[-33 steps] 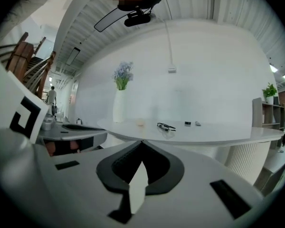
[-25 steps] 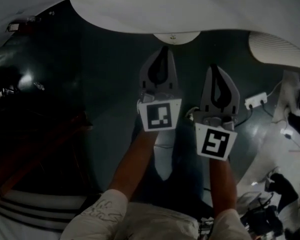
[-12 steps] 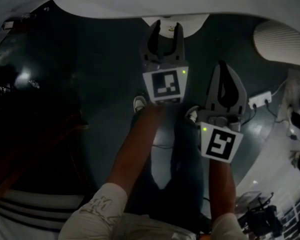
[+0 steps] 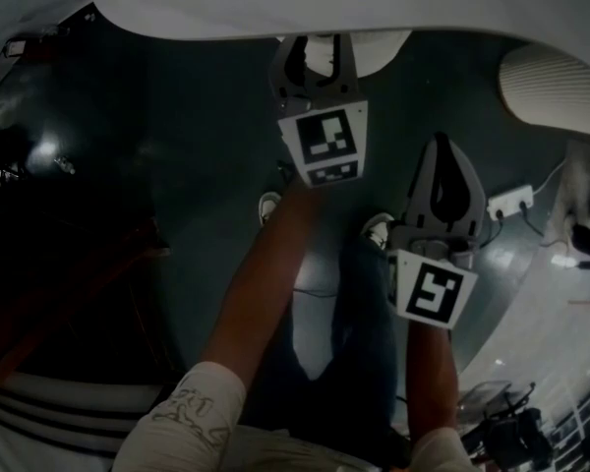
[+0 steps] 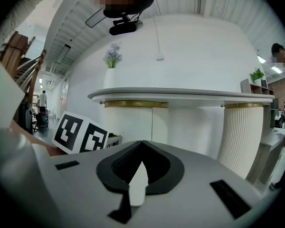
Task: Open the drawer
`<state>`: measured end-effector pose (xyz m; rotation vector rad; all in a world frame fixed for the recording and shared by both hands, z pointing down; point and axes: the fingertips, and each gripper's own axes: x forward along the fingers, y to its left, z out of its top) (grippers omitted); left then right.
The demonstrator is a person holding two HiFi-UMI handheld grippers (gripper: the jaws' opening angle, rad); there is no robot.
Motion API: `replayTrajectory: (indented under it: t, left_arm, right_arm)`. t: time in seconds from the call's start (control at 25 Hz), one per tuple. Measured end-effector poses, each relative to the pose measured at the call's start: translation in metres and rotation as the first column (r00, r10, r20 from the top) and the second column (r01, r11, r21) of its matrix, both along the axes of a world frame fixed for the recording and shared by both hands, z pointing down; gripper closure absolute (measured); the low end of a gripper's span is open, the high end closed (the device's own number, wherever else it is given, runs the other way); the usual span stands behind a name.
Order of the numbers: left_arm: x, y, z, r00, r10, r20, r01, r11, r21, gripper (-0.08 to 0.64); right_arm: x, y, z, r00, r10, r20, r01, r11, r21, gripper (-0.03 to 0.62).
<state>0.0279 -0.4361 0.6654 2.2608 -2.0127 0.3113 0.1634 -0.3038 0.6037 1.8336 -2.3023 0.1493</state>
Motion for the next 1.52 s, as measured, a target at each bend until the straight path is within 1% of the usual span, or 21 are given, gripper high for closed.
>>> replayTrajectory:
  t: [0.08,0.16,0.36,0.56,0.68,0.8,0.92,1.0,1.16,1.32,1.44,1.52]
  left_arm:
    - [0.000,0.000,0.000,1.000,-0.005,0.009,0.005,1.000,0.006,0.406]
    - [0.001,0.001,-0.001,1.000,-0.010,0.012,0.009,1.000,0.014,0.451]
    - [0.002,0.004,0.001,1.000,-0.016,-0.003,0.016,1.000,-0.010,0.456]
    - [0.002,0.005,0.000,1.000,-0.008,-0.004,0.008,1.000,-0.011,0.459]
    - [0.002,0.011,-0.003,1.000,-0.010,-0.004,0.011,1.000,0.021,0.460]
    - [0.000,0.030,-0.006,1.000,-0.012,-0.011,0.013,0.998,0.061,0.460]
    - [0.000,0.056,-0.007,1.000,-0.012,-0.018,0.013,0.998,0.064,0.460]
    - [0.000,0.073,-0.007,1.000,-0.015,-0.027,0.017,0.998,0.058,0.460]
    - [-0.001,0.107,-0.002,0.994,-0.050,-0.095,0.052,0.998,0.019,0.460]
    - [-0.001,0.138,0.003,0.993,-0.052,-0.106,0.050,0.999,-0.020,0.460]
    - [0.000,0.158,0.007,0.993,-0.042,-0.109,0.037,0.998,-0.047,0.460]
    - [0.000,0.167,0.008,0.993,-0.029,-0.116,0.022,0.998,-0.057,0.460]
  right_arm:
    - [-0.001,-0.001,-0.001,1.000,0.003,0.002,-0.003,1.000,0.002,0.586]
    - [-0.002,-0.002,-0.002,1.000,0.002,-0.001,-0.002,1.000,0.004,0.586]
    - [0.000,-0.001,0.000,1.000,0.008,-0.001,-0.008,1.000,-0.003,0.586]
    - [0.004,-0.001,0.003,1.000,0.031,-0.001,-0.031,0.999,-0.008,0.586]
    - [0.005,-0.001,0.003,0.999,0.042,0.001,-0.042,0.999,-0.006,0.586]
    - [0.005,-0.002,0.004,0.999,0.045,-0.006,-0.045,0.999,-0.007,0.586]
    - [0.006,-0.003,0.002,0.999,0.051,-0.012,-0.051,0.999,-0.008,0.586]
    - [0.008,-0.002,0.001,0.998,0.054,-0.014,-0.054,0.999,-0.006,0.586]
    - [0.008,0.001,0.000,0.998,0.050,-0.034,-0.050,0.999,0.020,0.586]
    - [0.011,0.008,0.002,0.997,0.057,-0.047,-0.057,0.998,0.014,0.586]
    - [0.016,0.013,0.002,0.997,0.066,-0.042,-0.065,0.997,0.028,0.586]
    - [0.016,0.016,0.000,0.997,0.060,-0.055,-0.057,0.997,0.046,0.586]
